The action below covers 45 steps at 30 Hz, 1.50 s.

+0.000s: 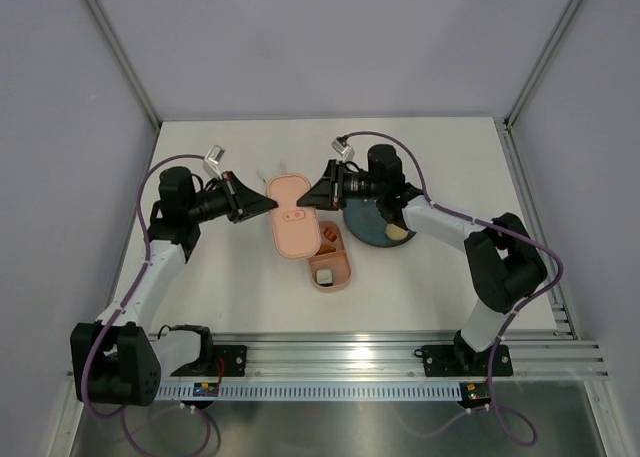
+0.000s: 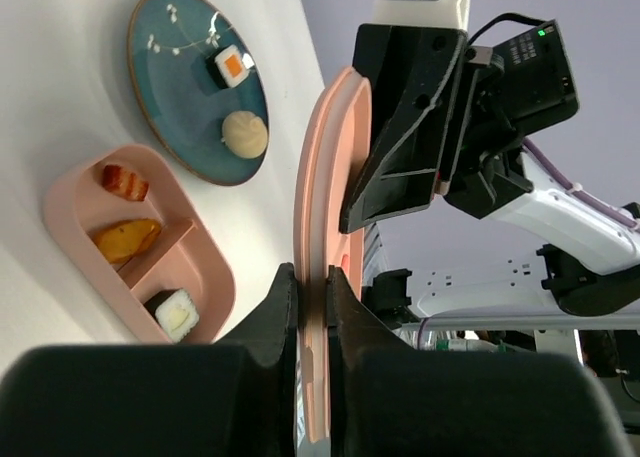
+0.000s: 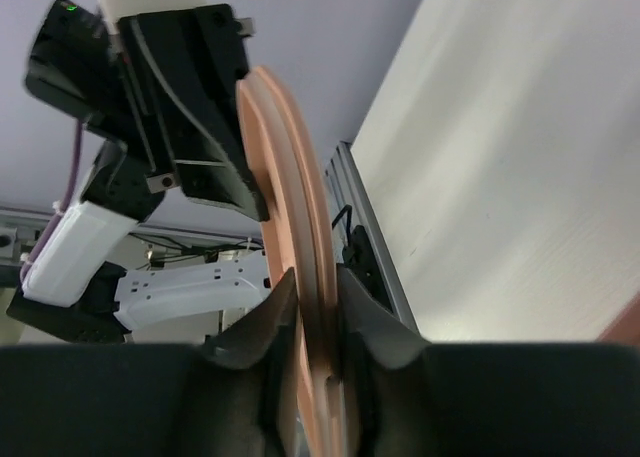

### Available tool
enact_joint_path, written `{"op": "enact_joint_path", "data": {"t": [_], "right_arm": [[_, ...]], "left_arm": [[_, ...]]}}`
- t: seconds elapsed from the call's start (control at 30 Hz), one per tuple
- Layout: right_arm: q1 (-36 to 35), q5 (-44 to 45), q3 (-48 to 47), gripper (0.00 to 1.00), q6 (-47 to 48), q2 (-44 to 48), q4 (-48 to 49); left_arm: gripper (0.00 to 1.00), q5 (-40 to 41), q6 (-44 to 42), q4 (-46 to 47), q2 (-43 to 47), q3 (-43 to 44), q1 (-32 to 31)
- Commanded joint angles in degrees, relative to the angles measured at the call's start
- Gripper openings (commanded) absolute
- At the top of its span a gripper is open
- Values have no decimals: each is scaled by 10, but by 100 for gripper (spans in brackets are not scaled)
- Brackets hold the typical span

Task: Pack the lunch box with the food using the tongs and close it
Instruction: Close the box lid on the packing box.

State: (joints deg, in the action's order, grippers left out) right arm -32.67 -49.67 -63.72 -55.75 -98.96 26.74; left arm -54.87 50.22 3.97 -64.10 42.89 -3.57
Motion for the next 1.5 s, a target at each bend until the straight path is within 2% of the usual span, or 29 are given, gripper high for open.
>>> {"op": "enact_joint_path", "data": {"t": [0.0, 0.1, 0.2, 0.23, 0.37, 0.43, 0.5, 0.53, 0.6, 0.8, 1.03, 1.27, 1.47], "right_arm": [[-4, 46, -23, 31, 25, 6, -93], [-4, 91, -35, 52, 82, 28, -168], [-4, 184, -50, 63, 135, 81, -271], [-4, 203, -54, 64, 146, 89, -325], [-11, 291, -57, 66, 186, 137, -408], [-28, 377, -70, 66, 212, 160, -458], [-92, 464, -90, 66, 251, 170, -498], [-115, 535, -101, 66, 259, 174, -516], [-170, 622, -100, 66, 274, 185, -520], [-304, 800, -119, 66, 322, 181, -533], [-402, 901, -187, 69, 372, 132, -543], [-448, 912, -250, 69, 419, 71, -531], [-475, 920, -307, 68, 464, 12, -531]], "left_arm": [[0, -2, -76, -75, 28, 50, -8], [0, 27, -97, -140, 30, 79, -7], [0, 58, -114, -209, 28, 103, -7], [0, 71, -119, -236, 28, 110, -8], [0, 128, -127, -302, 36, 135, -7], [0, 170, -123, -335, 40, 153, -8], [0, 193, -106, -351, 40, 165, -7], [0, 210, -99, -366, 38, 169, -8], [0, 227, -79, -381, 35, 179, -9], [0, 301, -59, -447, 23, 212, -30], [0, 382, -44, -536, -19, 271, -49], [0, 415, -52, -615, -61, 329, -57], [0, 427, -45, -624, -67, 327, -57]]}}
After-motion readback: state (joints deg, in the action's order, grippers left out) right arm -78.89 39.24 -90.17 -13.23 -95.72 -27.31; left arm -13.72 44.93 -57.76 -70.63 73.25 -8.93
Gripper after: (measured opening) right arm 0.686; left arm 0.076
